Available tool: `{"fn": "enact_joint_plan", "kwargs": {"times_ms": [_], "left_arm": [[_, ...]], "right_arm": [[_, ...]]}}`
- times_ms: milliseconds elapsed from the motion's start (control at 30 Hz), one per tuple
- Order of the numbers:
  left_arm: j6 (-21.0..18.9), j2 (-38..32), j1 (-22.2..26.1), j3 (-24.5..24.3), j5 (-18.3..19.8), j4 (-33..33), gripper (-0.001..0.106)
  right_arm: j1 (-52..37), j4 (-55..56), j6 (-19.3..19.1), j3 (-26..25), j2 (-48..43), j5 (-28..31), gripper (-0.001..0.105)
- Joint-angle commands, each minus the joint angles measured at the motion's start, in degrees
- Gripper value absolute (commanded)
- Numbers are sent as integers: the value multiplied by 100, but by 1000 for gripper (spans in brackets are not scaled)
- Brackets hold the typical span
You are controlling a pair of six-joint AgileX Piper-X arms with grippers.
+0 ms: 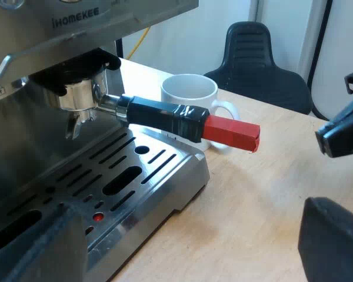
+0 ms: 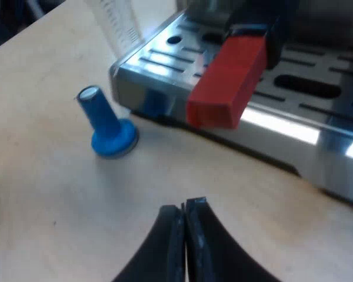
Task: Grind coffee beans and then tamp
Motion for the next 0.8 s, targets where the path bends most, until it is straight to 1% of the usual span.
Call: {"fn": "enact_joint_plan", "kwargs": {"times_ms": [33, 100, 167, 200, 267, 333, 467, 533, 600, 800], "left_arm": [[13, 1, -25, -3, 82, -86, 82], [13, 1, -25, -3, 82, -86, 82], [13, 1, -25, -3, 82, -73, 82], [13, 1, -25, -3, 82, -67, 82], [13, 1, -25, -3, 82, -36, 82], [13, 1, -25, -3, 82, -37, 82], [13, 1, -25, -3, 82, -37, 82], [13, 1, -25, -3, 82, -37, 82], [13, 1, -25, -3, 82, -37, 82], [13, 1, -25, -3, 82, -10, 82]], "right_arm": [[297, -453, -65, 42, 84, 545, 0], [524, -634, -69, 80, 114, 926, 0], [923, -845, -88, 143, 192, 1571, 0], [993, -893, -88, 162, 207, 1686, 0], [1403, -1096, -88, 239, 294, 2339, 0], [1687, -1319, -88, 300, 379, 2685, 0], [2106, -1848, -88, 446, 639, 3138, 0], [2340, -2227, -88, 525, 883, 3553, 0], [2442, -2465, -88, 542, 1088, 3765, 0], [2478, -3386, -88, 539, 1764, 3905, 0]]}}
